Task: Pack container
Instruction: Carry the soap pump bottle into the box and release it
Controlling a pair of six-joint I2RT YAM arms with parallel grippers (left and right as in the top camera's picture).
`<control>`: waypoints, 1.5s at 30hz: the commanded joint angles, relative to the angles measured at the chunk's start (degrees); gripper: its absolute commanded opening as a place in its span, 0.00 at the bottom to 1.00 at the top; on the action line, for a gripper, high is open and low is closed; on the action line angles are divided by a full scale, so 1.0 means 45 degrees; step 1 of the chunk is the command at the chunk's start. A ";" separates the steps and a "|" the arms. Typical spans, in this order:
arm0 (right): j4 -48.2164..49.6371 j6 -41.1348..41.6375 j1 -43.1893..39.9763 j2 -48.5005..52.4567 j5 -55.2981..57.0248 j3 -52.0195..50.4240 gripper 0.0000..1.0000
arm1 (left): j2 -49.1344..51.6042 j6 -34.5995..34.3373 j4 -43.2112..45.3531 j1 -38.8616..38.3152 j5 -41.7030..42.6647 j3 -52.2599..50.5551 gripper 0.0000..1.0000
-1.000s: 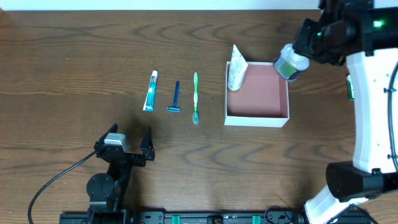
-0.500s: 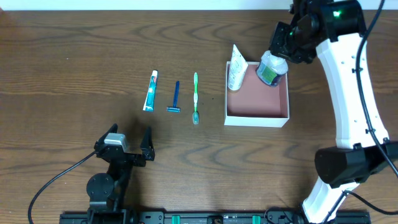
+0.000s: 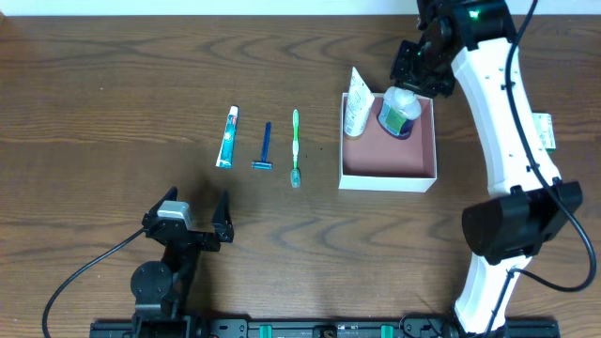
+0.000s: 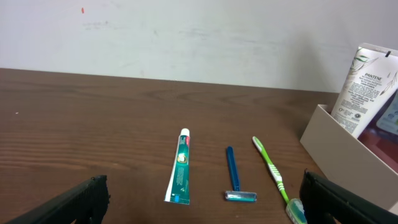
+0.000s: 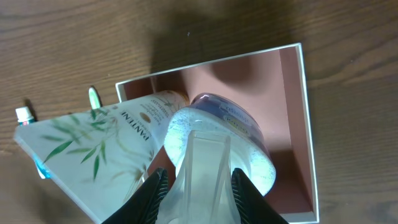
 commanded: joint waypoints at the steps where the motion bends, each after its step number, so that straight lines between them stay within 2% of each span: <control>1: 0.0160 0.0233 0.0151 0.0015 -0.0005 0.0155 0.20 | -0.0078 -0.0029 -0.0359 0.0053 0.0175 -0.0267 0.98; 14: 0.0398 0.0296 0.0180 0.0811 -0.0117 0.0155 0.20 | -0.0078 -0.0029 -0.0359 0.0053 0.0175 -0.0267 0.98; 45: 0.0675 0.0282 0.0583 0.0831 0.0593 0.0151 0.23 | -0.0078 -0.0029 -0.0359 0.0053 0.0175 -0.0267 0.98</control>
